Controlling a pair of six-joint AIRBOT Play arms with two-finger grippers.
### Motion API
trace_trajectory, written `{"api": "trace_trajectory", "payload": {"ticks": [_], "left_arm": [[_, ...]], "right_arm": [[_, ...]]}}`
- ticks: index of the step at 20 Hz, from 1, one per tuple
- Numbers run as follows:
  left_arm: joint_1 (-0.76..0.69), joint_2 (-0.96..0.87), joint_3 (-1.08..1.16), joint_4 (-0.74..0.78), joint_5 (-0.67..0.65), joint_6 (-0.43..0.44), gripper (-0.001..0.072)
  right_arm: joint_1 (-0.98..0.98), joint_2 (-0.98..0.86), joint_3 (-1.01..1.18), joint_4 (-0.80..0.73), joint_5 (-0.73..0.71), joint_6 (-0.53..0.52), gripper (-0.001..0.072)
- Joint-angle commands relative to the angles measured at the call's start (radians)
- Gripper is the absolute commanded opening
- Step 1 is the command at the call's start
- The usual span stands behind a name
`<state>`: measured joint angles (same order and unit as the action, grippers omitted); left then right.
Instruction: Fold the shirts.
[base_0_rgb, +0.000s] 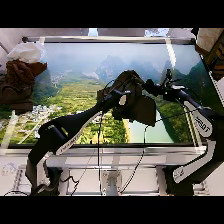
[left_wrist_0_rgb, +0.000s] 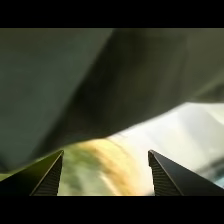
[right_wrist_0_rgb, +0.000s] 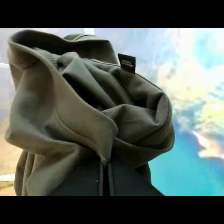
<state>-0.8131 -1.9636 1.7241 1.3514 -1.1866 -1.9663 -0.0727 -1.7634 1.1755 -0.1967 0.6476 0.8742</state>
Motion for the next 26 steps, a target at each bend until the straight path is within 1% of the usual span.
{"api": "trace_trajectory", "payload": {"ticks": [1,4,6,8,9,10,11,12,13,14,16,17,19,20,21,24,26], "left_arm": [[0.010,-0.006,-0.002,0.153,0.003,-0.031,0.0622],[0.029,-0.006,0.000,0.217,0.043,-0.032,0.0622],[0.046,-0.006,-0.001,0.212,0.050,-0.032,0.0617],[0.054,-0.006,-0.001,0.195,0.108,-0.032,0.0546],[0.055,-0.006,0.000,0.179,0.144,-0.032,0.0370],[0.055,-0.006,0.000,0.158,0.172,-0.031,0.0089],[0.055,-0.006,0.003,0.139,0.187,-0.030,0.0014],[0.055,-0.005,0.005,0.134,0.190,-0.019,0.0014],[0.055,-0.004,0.012,0.137,0.177,0.019,0.0014],[0.056,-0.004,0.026,0.149,0.140,0.079,0.0014],[0.062,0.005,0.064,0.216,0.038,0.172,0.0013],[0.065,0.017,0.085,0.287,0.002,0.194,0.0013],[0.080,0.055,0.137,0.447,-0.047,0.194,0.0013],[0.093,0.082,0.166,0.503,-0.065,0.195,0.0013],[0.112,0.113,0.196,0.549,-0.081,0.201,0.0013],[0.184,0.226,0.278,0.661,-0.159,0.277,0.0014],[0.233,0.319,0.297,0.735,-0.180,0.310,0.0013]], "right_arm": [[-0.001,0.001,0.000,0.002,0.007,-0.016,0.0031],[-0.001,0.001,0.000,-0.002,0.012,-0.016,0.0030],[-0.001,0.001,0.000,-0.009,0.012,-0.017,0.0030],[0.000,0.001,0.000,-0.008,0.012,-0.032,0.0030],[0.000,0.001,0.000,-0.009,0.012,-0.035,0.0031],[-0.001,0.001,0.000,-0.009,0.012,-0.035,0.0030],[-0.001,0.001,0.000,-0.008,0.012,-0.035,0.0030],[-0.001,0.001,0.000,-0.008,0.013,-0.035,0.0030],[-0.001,0.001,0.000,-0.005,0.017,-0.036,0.0030],[-0.001,0.002,0.002,0.000,0.028,-0.049,0.0029],[-0.002,0.010,0.031,-0.011,0.051,-0.136,0.0029],[-0.002,0.020,0.052,-0.012,0.046,-0.163,0.0028],[-0.005,0.054,0.100,-0.019,-0.006,-0.168,0.0027],[-0.009,0.070,0.127,-0.039,-0.021,-0.168,0.0028],[-0.021,0.087,0.156,-0.074,-0.033,-0.166,0.0027],[-0.075,0.161,0.241,-0.172,-0.053,-0.150,0.0027],[-0.127,0.224,0.295,-0.246,-0.066,-0.108,0.0027]]}}
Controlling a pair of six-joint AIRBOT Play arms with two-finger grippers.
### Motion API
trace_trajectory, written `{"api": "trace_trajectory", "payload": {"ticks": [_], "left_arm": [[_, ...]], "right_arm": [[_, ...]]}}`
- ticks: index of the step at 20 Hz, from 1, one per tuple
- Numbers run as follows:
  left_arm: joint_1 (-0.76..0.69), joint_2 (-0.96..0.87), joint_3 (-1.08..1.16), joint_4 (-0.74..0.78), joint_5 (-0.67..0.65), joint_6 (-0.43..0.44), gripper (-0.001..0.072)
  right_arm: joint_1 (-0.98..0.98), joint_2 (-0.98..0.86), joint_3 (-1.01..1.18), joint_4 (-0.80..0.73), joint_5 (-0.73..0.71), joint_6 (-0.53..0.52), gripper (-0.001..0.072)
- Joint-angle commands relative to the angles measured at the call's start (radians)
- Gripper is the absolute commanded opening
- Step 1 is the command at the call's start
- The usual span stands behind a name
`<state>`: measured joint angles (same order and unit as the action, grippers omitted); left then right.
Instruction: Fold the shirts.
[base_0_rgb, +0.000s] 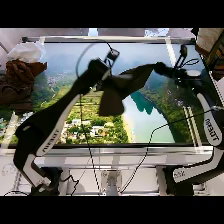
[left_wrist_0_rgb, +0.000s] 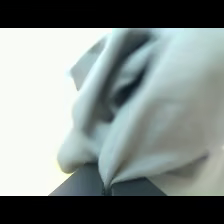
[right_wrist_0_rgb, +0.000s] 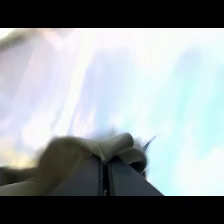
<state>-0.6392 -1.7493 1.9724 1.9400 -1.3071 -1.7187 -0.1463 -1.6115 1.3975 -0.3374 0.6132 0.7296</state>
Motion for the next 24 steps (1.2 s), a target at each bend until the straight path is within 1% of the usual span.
{"api": "trace_trajectory", "payload": {"ticks": [1,2,4,5,6,8,11,14,16,18,19,21,24], "left_arm": [[0.084,0.156,0.049,0.174,-0.060,0.072,0.0014],[0.106,0.201,0.049,0.191,-0.058,0.074,0.0014],[0.136,0.290,0.049,0.199,-0.048,0.113,0.0014],[0.138,0.334,0.049,0.200,-0.045,0.130,0.0014],[0.132,0.373,0.049,0.200,-0.044,0.133,0.0014],[0.098,0.452,0.049,0.187,-0.054,0.135,0.0013],[0.002,0.543,0.049,0.166,-0.079,0.150,0.0012],[-0.089,0.590,0.050,0.165,-0.129,0.142,0.0012],[-0.142,0.608,0.051,0.162,-0.135,0.122,0.0012],[-0.181,0.613,0.076,0.162,-0.132,0.121,0.0011],[-0.184,0.613,0.088,0.163,-0.113,0.123,0.0011],[-0.170,0.611,0.086,0.214,-0.060,0.142,0.0010],[-0.076,0.585,0.085,0.190,0.032,0.165,0.0010]], "right_arm": [[-0.079,0.102,0.097,-0.154,-0.029,0.056,0.0027],[-0.104,0.133,0.119,-0.211,-0.024,0.091,0.0027],[-0.149,0.203,0.163,-0.325,0.022,0.173,0.0027],[-0.166,0.244,0.182,-0.369,0.068,0.194,0.0027],[-0.175,0.287,0.191,-0.414,0.108,0.194,0.0027],[-0.174,0.398,0.192,-0.542,0.185,0.200,0.0026],[-0.172,0.562,0.192,-0.669,0.344,0.267,0.0026],[-0.172,0.701,0.192,-0.680,0.498,0.274,0.0027],[-0.172,0.784,0.192,-0.689,0.549,0.277,0.0026],[-0.172,0.864,0.192,-0.723,0.566,0.329,0.0027],[-0.172,0.898,0.192,-0.750,0.568,0.357,0.0026],[-0.172,0.940,0.192,-0.814,0.571,0.410,0.0026],[-0.172,0.936,0.179,-0.878,0.617,0.488,0.0026]]}}
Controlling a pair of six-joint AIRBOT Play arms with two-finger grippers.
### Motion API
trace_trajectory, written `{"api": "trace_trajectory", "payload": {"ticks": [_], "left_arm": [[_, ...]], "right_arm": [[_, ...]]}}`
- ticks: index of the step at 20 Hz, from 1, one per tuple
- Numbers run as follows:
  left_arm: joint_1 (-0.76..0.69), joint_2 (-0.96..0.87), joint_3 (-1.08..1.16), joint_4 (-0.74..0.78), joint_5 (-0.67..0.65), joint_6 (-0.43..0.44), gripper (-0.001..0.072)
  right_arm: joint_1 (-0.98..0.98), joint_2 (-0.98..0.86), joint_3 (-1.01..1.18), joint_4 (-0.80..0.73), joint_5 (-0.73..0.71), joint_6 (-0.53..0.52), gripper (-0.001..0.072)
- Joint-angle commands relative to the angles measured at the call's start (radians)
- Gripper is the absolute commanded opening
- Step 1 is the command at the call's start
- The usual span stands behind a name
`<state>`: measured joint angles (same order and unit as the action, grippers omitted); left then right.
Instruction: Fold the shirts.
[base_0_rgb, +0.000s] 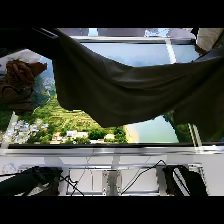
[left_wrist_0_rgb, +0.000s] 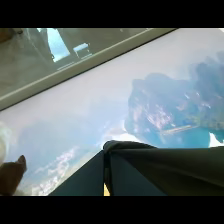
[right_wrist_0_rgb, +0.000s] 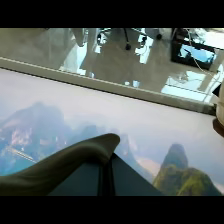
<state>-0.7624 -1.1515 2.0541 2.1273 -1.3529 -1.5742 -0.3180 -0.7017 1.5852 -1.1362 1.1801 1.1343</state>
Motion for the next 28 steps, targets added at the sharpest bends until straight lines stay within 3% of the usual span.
{"api": "trace_trajectory", "payload": {"ticks": [1,3,6,8,10,14,17,20,21,22,23,24,25,28], "left_arm": [[0.095,-0.037,0.003,-0.023,0.086,0.036,0.0010],[0.205,-0.104,-0.011,-0.183,0.061,0.071,0.0010],[0.351,-0.235,-0.084,-0.541,0.050,0.146,0.0011],[0.389,-0.348,-0.098,-0.658,0.055,0.183,0.0012],[0.388,-0.473,-0.098,-0.670,0.077,0.242,0.0012],[0.388,-0.703,-0.098,-0.687,0.183,0.247,0.0012],[0.388,-0.779,-0.098,-0.686,0.395,0.246,0.0013],[0.389,-0.788,-0.098,-0.686,0.620,0.247,0.0023],[0.389,-0.788,-0.095,-0.685,0.668,0.247,0.0024],[0.389,-0.788,-0.093,-0.682,0.702,0.247,0.0062],[0.389,-0.788,-0.087,-0.667,0.715,0.247,0.0227],[0.389,-0.788,-0.078,-0.636,0.718,0.247,0.0358],[0.389,-0.788,-0.060,-0.593,0.710,0.246,0.0425],[0.389,-0.781,0.013,-0.428,0.673,0.235,0.0423]], "right_arm": [[-0.001,0.016,-0.029,-0.084,0.059,0.102,0.0026],[-0.001,-0.016,-0.093,-0.080,0.085,0.119,0.0027],[0.000,-0.082,-0.229,-0.076,0.108,0.144,0.0028],[0.000,-0.136,-0.330,-0.067,0.062,0.152,0.0028],[0.000,-0.202,-0.436,-0.050,-0.068,0.152,0.0029],[0.000,-0.368,-0.622,0.032,-0.442,0.151,0.0029],[0.000,-0.495,-0.667,0.064,-0.663,0.151,0.0029],[0.000,-0.573,-0.667,0.110,-0.800,0.152,0.0029],[0.000,-0.582,-0.666,0.121,-0.824,0.151,0.0060],[0.000,-0.583,-0.666,0.120,-0.843,0.150,0.0160],[-0.001,-0.581,-0.661,0.120,-0.862,0.148,0.0326],[-0.002,-0.581,-0.648,0.112,-0.866,0.144,0.0411],[-0.004,-0.581,-0.624,0.087,-0.864,0.137,0.0418],[-0.019,-0.566,-0.527,-0.033,-0.839,0.095,0.0418]]}}
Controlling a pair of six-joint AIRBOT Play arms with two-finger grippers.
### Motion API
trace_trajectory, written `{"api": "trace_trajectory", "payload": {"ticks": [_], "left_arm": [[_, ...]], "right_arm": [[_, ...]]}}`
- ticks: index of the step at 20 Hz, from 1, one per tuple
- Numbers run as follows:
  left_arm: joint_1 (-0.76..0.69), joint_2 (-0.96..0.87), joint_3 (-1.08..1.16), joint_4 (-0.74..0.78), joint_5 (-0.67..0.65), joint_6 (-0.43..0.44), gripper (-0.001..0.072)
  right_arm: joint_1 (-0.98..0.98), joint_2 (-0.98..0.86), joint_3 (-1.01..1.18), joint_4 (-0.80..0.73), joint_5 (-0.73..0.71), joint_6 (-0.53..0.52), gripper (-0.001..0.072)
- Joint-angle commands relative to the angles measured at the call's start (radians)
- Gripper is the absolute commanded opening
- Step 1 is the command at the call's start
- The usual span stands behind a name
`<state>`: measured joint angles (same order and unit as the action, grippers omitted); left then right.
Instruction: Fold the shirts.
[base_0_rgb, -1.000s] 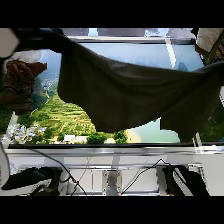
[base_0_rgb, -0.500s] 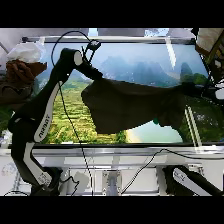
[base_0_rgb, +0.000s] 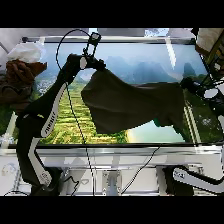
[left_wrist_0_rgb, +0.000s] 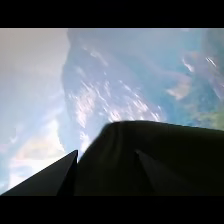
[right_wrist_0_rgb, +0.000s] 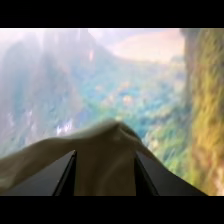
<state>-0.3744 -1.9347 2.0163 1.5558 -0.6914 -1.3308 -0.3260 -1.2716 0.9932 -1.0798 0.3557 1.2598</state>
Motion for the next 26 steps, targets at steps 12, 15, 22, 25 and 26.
{"api": "trace_trajectory", "payload": {"ticks": [12,15,22,25,26], "left_arm": [[0.079,0.194,0.024,0.219,-0.446,-0.220,0.0318],[0.079,0.193,-0.026,0.164,-0.459,-0.217,0.0318],[0.082,0.193,-0.032,0.136,-0.466,-0.213,0.0318],[0.082,0.193,-0.032,0.136,-0.496,-0.213,0.0317],[0.082,0.193,-0.032,0.137,-0.518,-0.212,0.0318]], "right_arm": [[-0.539,-0.121,0.150,0.179,0.692,-0.120,0.0415],[-0.529,-0.258,0.150,0.313,0.753,-0.160,0.0416],[-0.344,-0.441,0.150,0.293,0.546,-0.176,0.0428],[-0.303,-0.493,0.151,0.295,0.498,-0.167,0.0414],[-0.295,-0.497,0.153,0.296,0.489,-0.169,0.0326]]}}
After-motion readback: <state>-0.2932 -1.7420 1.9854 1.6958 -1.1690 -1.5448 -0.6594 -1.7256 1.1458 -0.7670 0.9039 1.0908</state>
